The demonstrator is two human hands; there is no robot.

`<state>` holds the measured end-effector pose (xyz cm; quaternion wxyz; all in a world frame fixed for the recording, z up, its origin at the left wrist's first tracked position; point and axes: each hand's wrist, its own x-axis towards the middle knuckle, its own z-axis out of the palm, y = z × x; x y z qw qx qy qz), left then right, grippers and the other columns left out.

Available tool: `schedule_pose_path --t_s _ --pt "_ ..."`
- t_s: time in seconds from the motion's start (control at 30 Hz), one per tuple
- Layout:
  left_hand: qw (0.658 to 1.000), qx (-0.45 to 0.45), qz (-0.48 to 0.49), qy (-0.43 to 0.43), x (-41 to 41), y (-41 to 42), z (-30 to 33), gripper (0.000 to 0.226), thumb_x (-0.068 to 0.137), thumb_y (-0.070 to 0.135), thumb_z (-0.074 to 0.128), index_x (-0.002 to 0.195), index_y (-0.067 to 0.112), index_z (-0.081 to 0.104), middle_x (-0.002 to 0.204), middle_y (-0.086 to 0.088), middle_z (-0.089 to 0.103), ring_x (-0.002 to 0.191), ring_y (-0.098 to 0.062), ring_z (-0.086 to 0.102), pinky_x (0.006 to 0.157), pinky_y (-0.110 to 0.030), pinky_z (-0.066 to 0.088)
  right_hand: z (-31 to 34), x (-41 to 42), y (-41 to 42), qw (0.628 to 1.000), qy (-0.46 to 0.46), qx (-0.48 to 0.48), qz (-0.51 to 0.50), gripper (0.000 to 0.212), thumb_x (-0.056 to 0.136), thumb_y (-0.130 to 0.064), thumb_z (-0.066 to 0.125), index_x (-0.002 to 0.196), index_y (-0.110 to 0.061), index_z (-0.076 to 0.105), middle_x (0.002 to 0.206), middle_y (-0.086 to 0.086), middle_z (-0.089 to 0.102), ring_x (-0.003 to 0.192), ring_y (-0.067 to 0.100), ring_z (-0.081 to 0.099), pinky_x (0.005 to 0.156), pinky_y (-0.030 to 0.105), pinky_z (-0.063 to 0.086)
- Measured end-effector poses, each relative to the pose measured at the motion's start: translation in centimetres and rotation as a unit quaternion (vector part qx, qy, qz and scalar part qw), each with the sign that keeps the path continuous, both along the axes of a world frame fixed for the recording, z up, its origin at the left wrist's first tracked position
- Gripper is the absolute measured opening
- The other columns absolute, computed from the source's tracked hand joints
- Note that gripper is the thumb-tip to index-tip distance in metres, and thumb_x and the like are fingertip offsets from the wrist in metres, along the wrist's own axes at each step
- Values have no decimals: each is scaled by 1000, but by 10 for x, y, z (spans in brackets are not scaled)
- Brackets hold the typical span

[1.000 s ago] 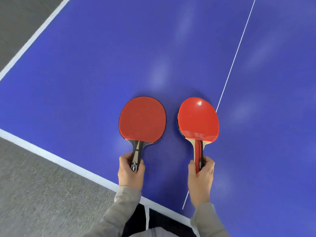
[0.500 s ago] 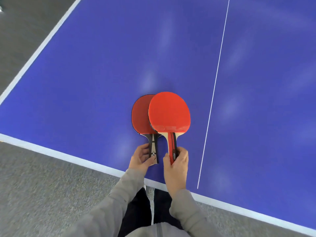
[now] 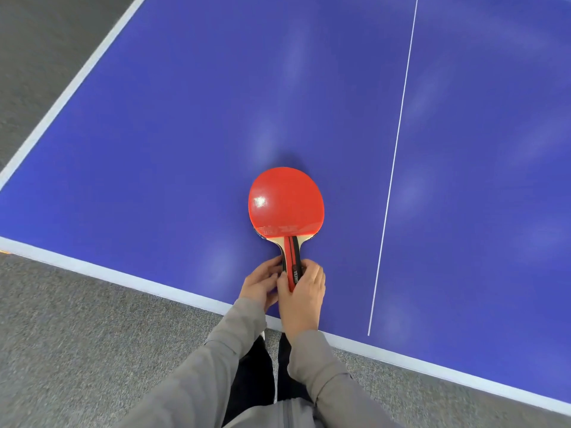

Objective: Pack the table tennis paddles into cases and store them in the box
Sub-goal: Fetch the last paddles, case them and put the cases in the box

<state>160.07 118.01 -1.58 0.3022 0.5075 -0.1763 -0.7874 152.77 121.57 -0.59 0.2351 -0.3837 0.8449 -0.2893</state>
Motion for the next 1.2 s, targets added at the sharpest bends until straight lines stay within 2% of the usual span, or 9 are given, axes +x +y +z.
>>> schedule_pose_path --t_s 0.1,0.17,0.3,0.43,0.53,0.6,0.73,0.93,1.2 --pt "999 26 20 -10 -4 -3 2 22 99 9 40 109 10 59 84 -4 69 67 -11 67 54 -24 54 1 -4 4 1000 1 7 16 33 84 -24 66 111 -10 53 103 2 55 100 21 49 85 28 33" --pt "998 37 17 -39 -8 -6 3 16 96 19 50 103 10 61 78 -5 68 67 -15 65 55 -28 54 4 -9 10 999 -16 8 39 37 87 -30 63 118 -12 52 107 -1 54 103 17 49 87 27 33" --pt "992 14 -28 -123 -19 -10 8 27 83 26 69 102 8 61 80 -3 61 68 -14 61 53 -23 53 9 -33 35 997 -22 4 68 37 94 -33 53 127 -15 49 116 -5 51 111 14 49 96 28 32" --pt "976 -41 -53 -208 -20 -11 9 35 78 23 74 104 10 55 86 -1 60 73 -12 59 64 -23 51 8 -67 57 982 97 103 125 49 96 -39 46 140 -18 39 144 1 39 132 19 35 106 34 27" --pt "977 -66 -38 -200 -19 -10 13 23 82 18 70 97 13 53 89 -8 59 69 -13 57 50 -12 48 5 -91 76 939 185 218 190 59 98 -48 33 150 -24 19 158 1 14 144 18 17 113 35 19" --pt "976 -76 -34 -201 -17 -8 15 24 83 17 69 98 11 51 89 -8 57 67 -12 56 46 -8 45 5 -104 89 923 209 254 198 60 98 -50 28 151 -23 15 159 2 10 145 18 13 114 35 17" --pt "975 -84 -70 -194 -12 -1 20 21 86 20 67 97 15 50 89 -8 56 67 -12 56 52 -16 49 10 -121 119 912 218 303 167 60 98 -49 27 151 -23 14 158 1 11 146 17 11 115 34 16" --pt "965 -105 -157 -182 -16 40 28 22 84 31 67 98 20 54 90 -7 56 74 -17 57 72 -27 47 18 -133 193 920 161 348 83 58 98 -48 30 150 -25 15 156 -4 17 145 14 13 115 32 16" --pt "933 -163 -283 -154 -99 97 50 20 85 22 67 97 14 54 80 -6 55 68 -13 53 50 -8 43 17 -155 313 906 59 412 -76 55 98 -50 30 147 -29 19 152 -9 26 142 11 22 114 30 19"
